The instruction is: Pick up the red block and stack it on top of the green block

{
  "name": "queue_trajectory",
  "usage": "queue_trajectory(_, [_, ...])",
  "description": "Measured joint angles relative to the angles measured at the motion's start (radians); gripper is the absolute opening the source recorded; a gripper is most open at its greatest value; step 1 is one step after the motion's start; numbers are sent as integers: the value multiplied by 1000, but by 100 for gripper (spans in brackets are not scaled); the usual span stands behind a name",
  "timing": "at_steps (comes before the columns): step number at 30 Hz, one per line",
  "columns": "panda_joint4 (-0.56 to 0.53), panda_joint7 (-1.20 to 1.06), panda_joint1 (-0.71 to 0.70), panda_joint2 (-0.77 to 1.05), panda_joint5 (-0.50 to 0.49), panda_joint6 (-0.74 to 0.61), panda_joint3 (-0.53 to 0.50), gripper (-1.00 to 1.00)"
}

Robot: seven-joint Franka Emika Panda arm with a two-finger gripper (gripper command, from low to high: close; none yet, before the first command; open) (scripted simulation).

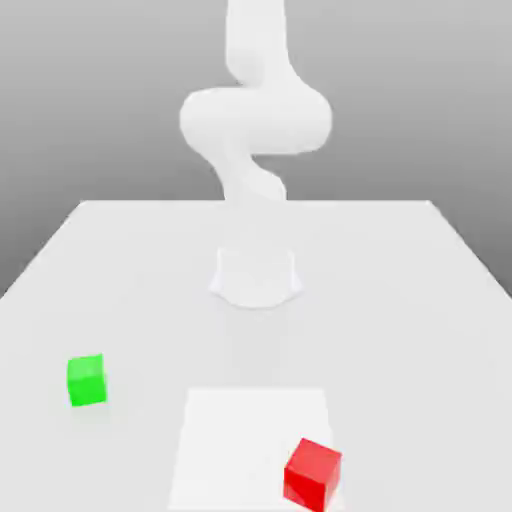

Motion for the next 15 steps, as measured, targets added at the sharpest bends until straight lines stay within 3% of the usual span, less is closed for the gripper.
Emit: queue_trajectory(15, [-87,-607,228,554,154,193,-139,0])
